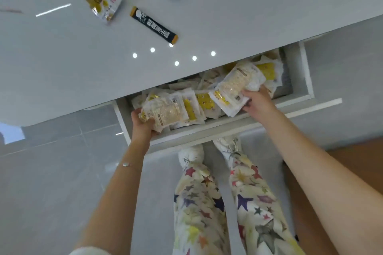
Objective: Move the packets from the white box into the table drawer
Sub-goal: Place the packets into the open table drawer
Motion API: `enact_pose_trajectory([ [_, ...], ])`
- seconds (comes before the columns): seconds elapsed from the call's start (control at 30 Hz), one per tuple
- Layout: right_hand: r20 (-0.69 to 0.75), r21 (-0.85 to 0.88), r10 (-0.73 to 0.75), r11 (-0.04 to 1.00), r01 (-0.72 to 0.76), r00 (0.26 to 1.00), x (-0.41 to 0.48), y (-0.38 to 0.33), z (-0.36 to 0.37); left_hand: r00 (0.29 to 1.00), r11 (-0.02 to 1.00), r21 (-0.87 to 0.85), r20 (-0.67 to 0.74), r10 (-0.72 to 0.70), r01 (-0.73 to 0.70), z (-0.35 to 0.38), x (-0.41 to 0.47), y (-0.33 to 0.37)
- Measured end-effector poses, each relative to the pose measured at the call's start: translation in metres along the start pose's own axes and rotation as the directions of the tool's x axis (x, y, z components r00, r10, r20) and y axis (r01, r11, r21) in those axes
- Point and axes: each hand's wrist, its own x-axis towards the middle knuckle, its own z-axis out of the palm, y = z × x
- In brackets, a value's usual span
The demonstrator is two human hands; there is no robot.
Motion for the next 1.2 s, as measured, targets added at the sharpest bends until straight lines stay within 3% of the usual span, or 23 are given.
enact_pose_trajectory([
  [0.17, -0.075, -0.110, 0.036, 0.993, -0.044, 0.997, 0.023, 0.010, 0.008, 0.998, 0.995, -0.093, -0.064, 0.021, -0.027, 0.017, 0.006, -0.013],
  [0.27, -0.160, -0.255, -0.030, 0.967, -0.011, 0.987, 0.018, 0.009, 0.013, 0.997, 0.999, -0.024, -0.067, 0.037, -0.038, 0.021, -0.009, -0.007],
  [0.33, -0.195, -0.503, -0.127, 0.864, 0.012, 0.973, 0.005, -0.001, 0.016, 0.989, 0.983, 0.151, -0.090, 0.115, -0.100, 0.020, -0.028, 0.005],
  [0.4, -0.194, -0.752, -0.243, 0.659, 0.015, 0.950, -0.020, -0.018, 0.021, 0.964, 0.931, 0.313, -0.121, 0.237, -0.190, 0.015, -0.055, 0.023],
  [0.47, -0.060, -0.822, -0.343, 0.550, 0.148, 0.937, -0.052, -0.038, 0.030, 0.933, 0.883, 0.370, -0.094, 0.346, -0.290, 0.006, -0.088, 0.047],
  [0.57, 0.175, -0.835, -0.419, 0.415, 0.360, 0.891, -0.112, -0.077, 0.050, 0.870, 0.797, 0.424, -0.038, 0.491, -0.431, -0.012, -0.145, 0.093],
  [0.67, 0.365, -0.857, -0.429, 0.191, 0.478, 0.826, -0.180, -0.126, 0.071, 0.803, 0.698, 0.514, -0.029, 0.595, -0.499, -0.034, -0.206, 0.144],
  [0.8, 0.573, -0.817, -0.393, -0.204, 0.540, 0.719, -0.274, -0.187, 0.091, 0.742, 0.548, 0.685, -0.017, 0.670, -0.480, -0.068, -0.287, 0.195],
  [0.9, 0.684, -0.729, -0.386, -0.390, 0.562, 0.619, -0.341, -0.217, 0.106, 0.717, 0.468, 0.786, -0.045, 0.695, -0.404, -0.096, -0.343, 0.216],
  [1.07, 0.826, -0.560, -0.329, -0.576, 0.595, 0.458, -0.431, -0.236, 0.134, 0.639, 0.455, 0.821, -0.151, 0.754, -0.344, -0.149, -0.417, 0.225],
  [1.2, 0.910, -0.409, -0.228, -0.640, 0.651, 0.347, -0.483, -0.221, 0.178, 0.649, 0.593, 0.773, -0.335, 0.683, -0.226, -0.194, -0.457, 0.211],
])
